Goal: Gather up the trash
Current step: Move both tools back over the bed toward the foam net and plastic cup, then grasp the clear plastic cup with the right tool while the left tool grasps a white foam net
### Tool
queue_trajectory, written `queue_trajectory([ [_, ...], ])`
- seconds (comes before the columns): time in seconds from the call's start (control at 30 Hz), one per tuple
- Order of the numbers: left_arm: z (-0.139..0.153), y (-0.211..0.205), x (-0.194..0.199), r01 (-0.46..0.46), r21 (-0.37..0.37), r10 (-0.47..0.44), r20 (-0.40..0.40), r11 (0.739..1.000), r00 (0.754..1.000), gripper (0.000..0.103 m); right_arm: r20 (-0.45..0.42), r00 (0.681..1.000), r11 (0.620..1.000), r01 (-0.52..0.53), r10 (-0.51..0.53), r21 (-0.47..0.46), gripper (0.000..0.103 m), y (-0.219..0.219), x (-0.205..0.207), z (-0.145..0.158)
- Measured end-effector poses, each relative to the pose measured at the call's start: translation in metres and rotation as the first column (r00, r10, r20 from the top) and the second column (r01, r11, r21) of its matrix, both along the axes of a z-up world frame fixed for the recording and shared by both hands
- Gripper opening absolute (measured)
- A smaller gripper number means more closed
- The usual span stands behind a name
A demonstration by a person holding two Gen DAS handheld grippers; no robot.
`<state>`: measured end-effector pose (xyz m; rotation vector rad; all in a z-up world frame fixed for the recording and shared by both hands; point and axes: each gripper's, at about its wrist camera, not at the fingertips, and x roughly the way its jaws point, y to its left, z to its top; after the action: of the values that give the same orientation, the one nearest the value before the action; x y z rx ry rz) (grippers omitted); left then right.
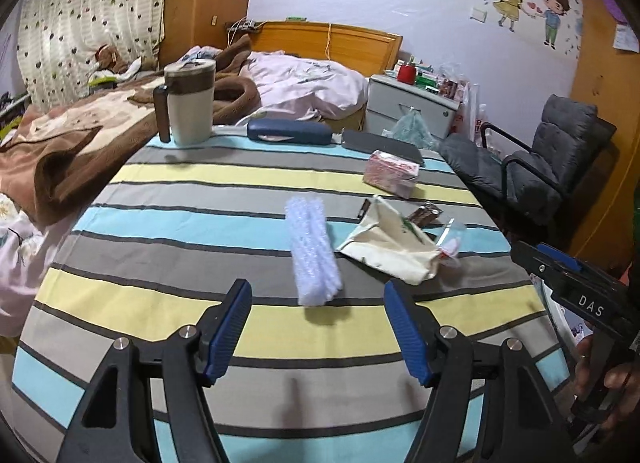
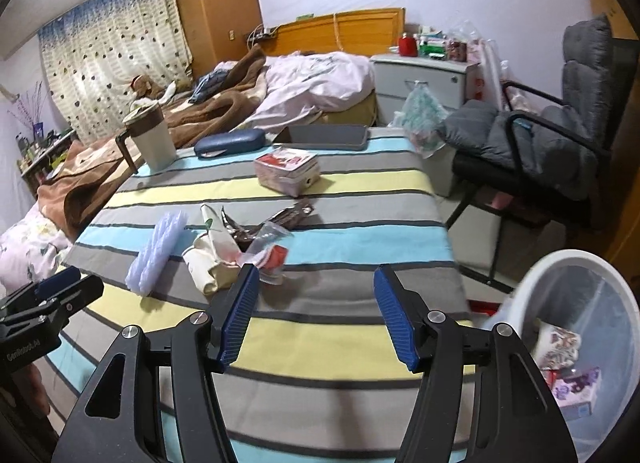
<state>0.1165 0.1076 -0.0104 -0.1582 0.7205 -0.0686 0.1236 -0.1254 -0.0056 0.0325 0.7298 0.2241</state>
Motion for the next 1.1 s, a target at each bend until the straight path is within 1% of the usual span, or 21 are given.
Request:
queue_trajectory([
  [0.13, -0.007, 0.005, 0.011, 0.001, -0.021, -0.001, -0.026, 1.000, 1.000, 0.071, -0.036, 0.999, 0.999, -0.024, 0.025, 0.031, 0.061, 0.006, 0.010, -0.005],
  [0.23, -0.011, 0.007, 0.020, 0.000, -0.035, -0.001, -0.038, 0.999, 0.999, 0.071, -0.073, 0.997, 0.997, -0.033, 0.039, 0.075, 0.061, 0.007, 0.019, -0.011],
  [0.5, -0.016, 0.004, 0.044, 0.018, -0.026, -0.020, -0.064, 1.000, 0.998, 0.071, -0.089, 0.995, 0.997, -0.044, 0.050, 0.062, 0.061, 0.012, 0.030, -0.012],
  [0.63, -0.021, 0.000, 0.057, 0.027, -0.017, -0.028, -0.084, 0.999, 0.996, 0.071, -0.104, 0.992, 0.995, -0.062, 0.071, 0.082, 0.061, 0.013, 0.034, -0.015],
  [0.73, -0.027, 0.001, 0.064, 0.024, -0.032, -0.028, -0.107, 0.999, 0.994, 0.070, -0.121, 0.990, 0.995, -0.071, 0.079, 0.070, 0.061, 0.018, 0.037, -0.019],
  [0.83, -0.029, 0.000, 0.067, 0.032, -0.035, -0.035, -0.106, 0.999, 0.994, 0.070, -0.134, 0.988, 0.994, -0.071, 0.081, 0.082, 0.061, 0.017, 0.041, -0.021],
  [0.9, -0.031, -0.001, 0.070, 0.034, -0.038, -0.039, -0.119, 0.999, 0.992, 0.070, -0.140, 0.987, 0.993, -0.071, 0.083, 0.092, 0.061, 0.017, 0.042, -0.022],
  [0.93, -0.032, -0.001, 0.072, 0.033, -0.042, -0.038, -0.123, 0.999, 0.992, 0.070, -0.143, 0.986, 0.993, -0.071, 0.084, 0.093, 0.060, 0.017, 0.043, -0.023],
  [1.0, -0.036, -0.001, 0.074, 0.038, -0.056, -0.045, -0.135, 0.998, 0.990, 0.064, -0.148, 0.985, 0.993, -0.073, 0.086, 0.094, 0.054, 0.018, 0.044, -0.023],
  [1.07, -0.038, 0.000, 0.076, 0.036, -0.062, -0.045, -0.147, 0.997, 0.988, 0.054, -0.155, 0.984, 0.993, -0.075, 0.090, 0.096, 0.048, 0.018, 0.044, -0.025],
  [1.1, -0.039, -0.001, 0.077, 0.037, -0.059, -0.046, -0.150, 0.998, 0.988, 0.050, -0.158, 0.983, 0.992, -0.074, 0.090, 0.099, 0.046, 0.018, 0.044, -0.026],
])
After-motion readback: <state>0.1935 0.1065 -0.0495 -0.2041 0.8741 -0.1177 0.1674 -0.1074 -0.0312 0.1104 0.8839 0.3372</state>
